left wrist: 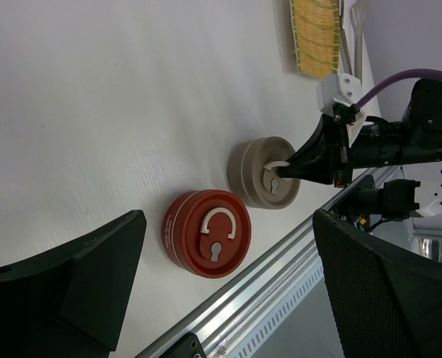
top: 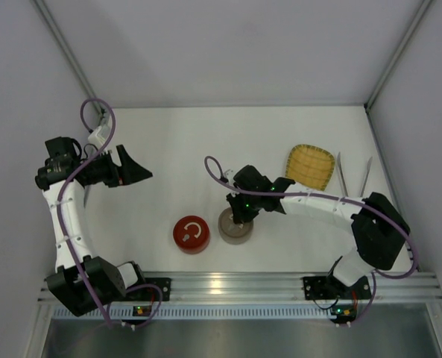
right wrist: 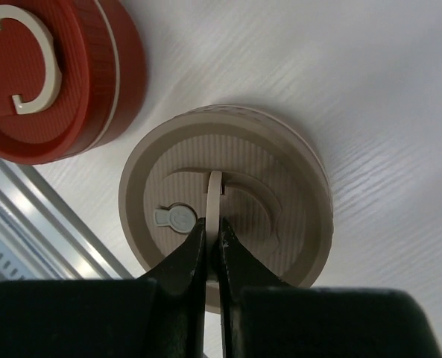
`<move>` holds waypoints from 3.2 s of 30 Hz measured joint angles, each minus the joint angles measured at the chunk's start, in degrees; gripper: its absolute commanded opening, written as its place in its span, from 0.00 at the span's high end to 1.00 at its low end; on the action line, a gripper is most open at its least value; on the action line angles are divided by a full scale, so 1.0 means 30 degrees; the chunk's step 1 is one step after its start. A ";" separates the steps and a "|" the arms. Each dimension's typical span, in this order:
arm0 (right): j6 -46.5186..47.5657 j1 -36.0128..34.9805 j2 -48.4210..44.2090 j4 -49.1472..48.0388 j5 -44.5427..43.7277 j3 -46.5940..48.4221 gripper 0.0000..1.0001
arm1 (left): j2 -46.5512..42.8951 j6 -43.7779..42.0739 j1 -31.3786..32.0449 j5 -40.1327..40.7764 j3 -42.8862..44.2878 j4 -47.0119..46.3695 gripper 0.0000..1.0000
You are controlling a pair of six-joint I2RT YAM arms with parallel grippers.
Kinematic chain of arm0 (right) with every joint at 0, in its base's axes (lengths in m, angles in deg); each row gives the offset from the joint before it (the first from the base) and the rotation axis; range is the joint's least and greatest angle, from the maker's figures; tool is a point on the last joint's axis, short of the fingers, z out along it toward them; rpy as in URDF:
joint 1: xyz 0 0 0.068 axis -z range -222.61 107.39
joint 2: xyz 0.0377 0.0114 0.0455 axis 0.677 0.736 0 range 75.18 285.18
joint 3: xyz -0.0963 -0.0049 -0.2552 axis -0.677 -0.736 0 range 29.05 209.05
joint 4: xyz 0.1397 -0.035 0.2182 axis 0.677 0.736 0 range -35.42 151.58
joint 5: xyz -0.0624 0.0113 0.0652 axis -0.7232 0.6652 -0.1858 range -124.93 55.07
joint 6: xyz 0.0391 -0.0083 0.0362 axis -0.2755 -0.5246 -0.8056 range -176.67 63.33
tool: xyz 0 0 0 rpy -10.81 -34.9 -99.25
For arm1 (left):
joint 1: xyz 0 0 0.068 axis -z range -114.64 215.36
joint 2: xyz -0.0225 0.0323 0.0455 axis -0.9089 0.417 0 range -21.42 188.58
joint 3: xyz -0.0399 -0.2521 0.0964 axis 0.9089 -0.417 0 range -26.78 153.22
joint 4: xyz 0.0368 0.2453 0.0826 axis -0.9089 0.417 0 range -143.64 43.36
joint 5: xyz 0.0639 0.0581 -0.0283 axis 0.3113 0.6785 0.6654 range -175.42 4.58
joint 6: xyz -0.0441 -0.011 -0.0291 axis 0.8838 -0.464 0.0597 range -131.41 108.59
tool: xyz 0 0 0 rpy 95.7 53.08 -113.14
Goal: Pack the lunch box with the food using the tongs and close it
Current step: Move the packing box to the center of the board, then adjust the box lid on the packing box, then reset both arms
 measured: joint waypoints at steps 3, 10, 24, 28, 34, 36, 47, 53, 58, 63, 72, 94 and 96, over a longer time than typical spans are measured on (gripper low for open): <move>-0.0634 0.0131 0.0364 -0.0393 0.1377 0.0015 0.97 | 0.0000 0.0051 0.0000 0.0175 -0.0015 -0.0182 0.02; -0.0838 0.0182 0.0597 -0.0984 0.3169 -0.0015 0.70 | 0.0000 -0.0044 0.0000 0.0291 -0.0058 -0.0452 0.02; 0.2681 0.0816 -0.3038 0.0583 0.3031 -0.1960 0.08 | 0.0000 -0.2149 -0.0015 -0.0794 -0.0124 0.0255 0.02; 0.3883 0.1115 -0.4109 0.0903 0.3716 -0.1989 0.10 | 0.0000 -0.2761 -0.0015 -0.1093 -0.0124 0.0656 0.02; 0.5071 0.3752 -0.5027 0.0925 0.4750 -0.1909 0.27 | 0.0000 -0.3548 -0.0015 -0.1151 -0.0124 0.1231 0.02; 0.5748 0.4546 -0.5158 0.1042 0.4911 -0.1785 0.46 | 0.0000 -0.3730 -0.0015 -0.1144 -0.0124 0.1384 0.02; 0.7905 0.3490 -0.3322 0.3504 0.8072 0.2280 1.00 | -0.0007 -0.4116 -0.0015 -0.1144 -0.0124 0.1501 0.02; 0.8502 0.3228 -0.0051 0.4867 1.0324 0.1996 0.96 | -0.0007 -0.4131 -0.0015 -0.1151 -0.0124 0.1501 0.02; 0.8816 0.3235 0.1530 0.5268 1.1446 0.1938 0.69 | 0.0000 -0.4189 -0.0015 -0.1144 -0.0124 0.1501 0.02; 0.8852 0.3446 0.2186 0.5260 1.2152 0.1953 0.53 | 0.0000 -0.4350 -0.0015 -0.1151 -0.0131 0.1508 0.02; 0.8714 0.5581 0.3213 0.5348 1.4753 0.2142 0.33 | 0.0146 -0.4401 -0.0015 -0.1246 -0.0444 0.1508 0.02; 0.9216 0.7781 -0.2025 0.7089 1.1205 0.2914 0.01 | 0.1209 -0.8998 -0.0007 0.3461 -0.2448 0.2375 0.02; 0.8976 0.8706 -0.3220 0.6819 1.0047 0.2040 0.01 | 0.1173 -0.8663 -0.0007 0.4583 -0.2812 0.1654 0.02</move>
